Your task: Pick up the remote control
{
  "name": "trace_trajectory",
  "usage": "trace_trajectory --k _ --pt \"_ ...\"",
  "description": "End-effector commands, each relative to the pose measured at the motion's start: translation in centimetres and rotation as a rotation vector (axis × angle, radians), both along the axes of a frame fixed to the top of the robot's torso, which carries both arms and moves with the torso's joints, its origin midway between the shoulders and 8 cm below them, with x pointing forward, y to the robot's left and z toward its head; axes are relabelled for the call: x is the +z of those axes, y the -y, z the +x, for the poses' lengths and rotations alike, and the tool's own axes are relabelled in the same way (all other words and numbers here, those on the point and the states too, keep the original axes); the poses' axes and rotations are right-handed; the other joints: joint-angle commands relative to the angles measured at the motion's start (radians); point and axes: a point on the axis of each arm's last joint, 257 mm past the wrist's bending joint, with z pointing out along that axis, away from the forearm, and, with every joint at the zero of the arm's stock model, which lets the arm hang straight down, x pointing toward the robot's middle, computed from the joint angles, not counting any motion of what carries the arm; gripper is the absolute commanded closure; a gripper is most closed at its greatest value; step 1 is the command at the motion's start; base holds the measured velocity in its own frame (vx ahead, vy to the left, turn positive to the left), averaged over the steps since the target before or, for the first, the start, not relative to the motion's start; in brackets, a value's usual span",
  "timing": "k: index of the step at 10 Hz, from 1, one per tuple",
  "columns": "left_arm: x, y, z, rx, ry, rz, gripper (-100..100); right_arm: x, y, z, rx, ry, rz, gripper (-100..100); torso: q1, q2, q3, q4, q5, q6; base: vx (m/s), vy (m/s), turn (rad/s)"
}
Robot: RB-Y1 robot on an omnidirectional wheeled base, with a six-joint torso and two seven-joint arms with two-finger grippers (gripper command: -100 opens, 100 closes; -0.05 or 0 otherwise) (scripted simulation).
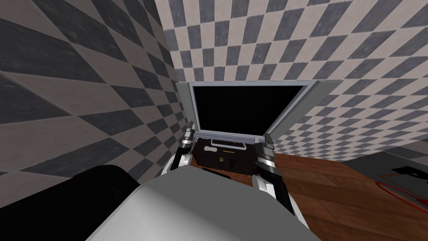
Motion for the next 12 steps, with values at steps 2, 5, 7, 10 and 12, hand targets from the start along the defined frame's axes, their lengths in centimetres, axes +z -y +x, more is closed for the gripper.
trace_trajectory --k 2,5,7,10,12 --pt "-1.4 -0.3 1.8 -0.013 -0.059 0.018 -100 0.0 0.0 0.0 0.000 0.000 0.000 0 -0.001 0.001 0.000 0.000 0.000 0.000 -0.022 -0.036 0.021" --pt "-4.0 -1.1 4.6 -0.016 -0.154 0.024 -100 0.0 0.0 0.0 0.000 0.000 0.000 0 -0.003 0.001 0.001 0.000 -0.001 0.000 -0.029 -0.052 0.006" --pt "-5.1 -1.6 5.8 -0.015 -0.196 0.023 -100 0.0 0.0 0.0 0.000 0.000 0.000 0 -0.004 0.002 0.001 0.000 -0.001 0.000 -0.031 -0.049 -0.004" --pt "-7.7 -2.6 8.1 -0.007 -0.285 0.016 -100 0.0 0.0 0.0 0.000 0.000 0.000 0 -0.002 0.001 0.000 0.000 0.000 0.000 -0.016 -0.028 -0.015" --pt "-9.2 -3.2 9.3 -0.001 -0.335 0.010 -100 0.0 0.0 0.0 0.000 0.000 0.000 0 -0.003 0.001 0.000 0.000 -0.001 0.000 -0.016 -0.043 -0.028"
